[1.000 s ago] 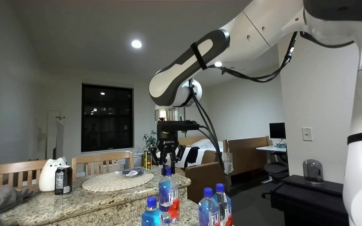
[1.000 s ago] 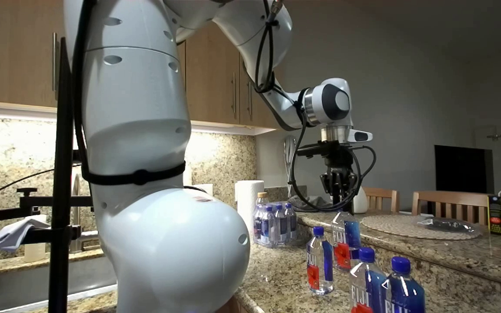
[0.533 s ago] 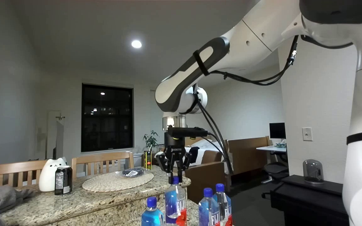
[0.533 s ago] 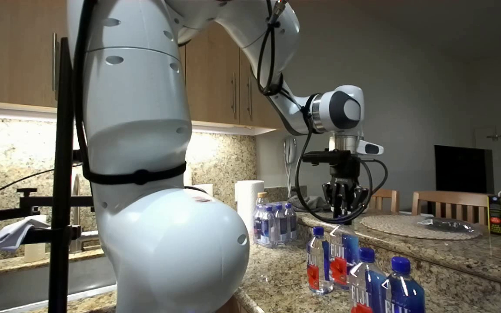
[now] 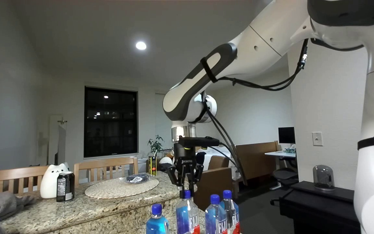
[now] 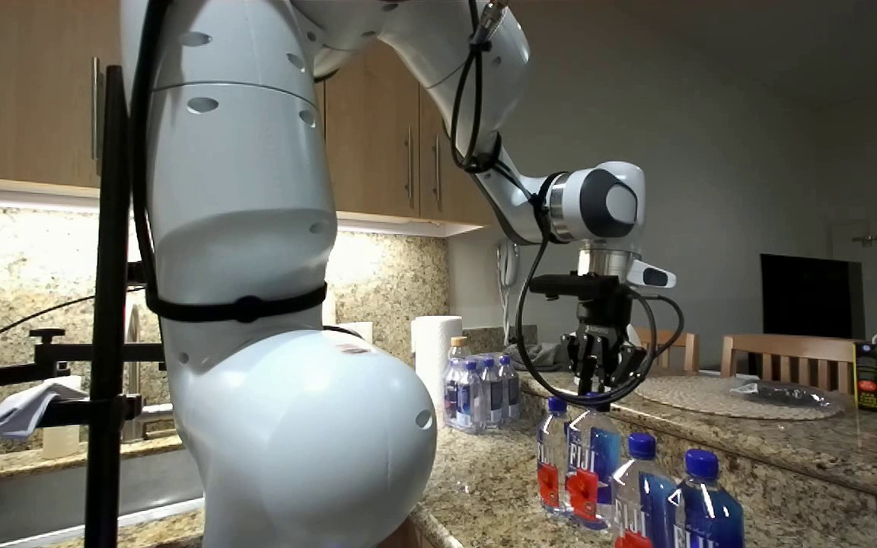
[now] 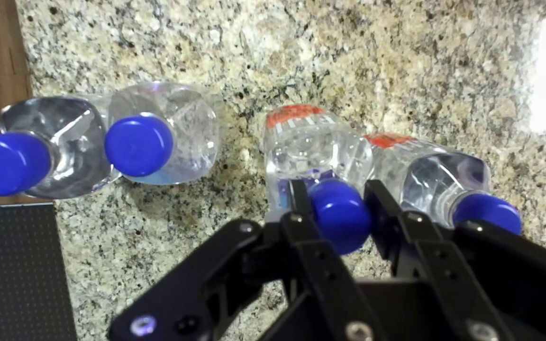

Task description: Put the bottles in a straight line

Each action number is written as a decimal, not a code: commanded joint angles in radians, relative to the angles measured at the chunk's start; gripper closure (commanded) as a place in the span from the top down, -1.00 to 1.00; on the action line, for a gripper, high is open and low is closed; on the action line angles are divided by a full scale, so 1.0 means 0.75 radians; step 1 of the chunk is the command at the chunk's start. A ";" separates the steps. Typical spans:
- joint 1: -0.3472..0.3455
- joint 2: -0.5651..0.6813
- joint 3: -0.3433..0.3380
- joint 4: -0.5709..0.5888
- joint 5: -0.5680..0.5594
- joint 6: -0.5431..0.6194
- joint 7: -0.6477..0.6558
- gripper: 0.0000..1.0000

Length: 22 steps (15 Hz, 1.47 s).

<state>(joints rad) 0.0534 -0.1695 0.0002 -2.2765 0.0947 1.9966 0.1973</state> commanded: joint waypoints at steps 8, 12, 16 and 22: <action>-0.036 -0.063 0.015 -0.104 -0.072 0.002 -0.010 -0.72; -0.045 -0.084 0.023 -0.149 -0.149 0.063 0.018 -0.72; -0.033 -0.075 0.035 -0.190 -0.136 0.116 0.014 -0.72; -0.035 -0.091 0.047 -0.209 -0.136 0.155 0.022 -0.72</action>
<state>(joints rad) 0.0394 -0.2068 0.0196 -2.3880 0.0082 2.0773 0.1849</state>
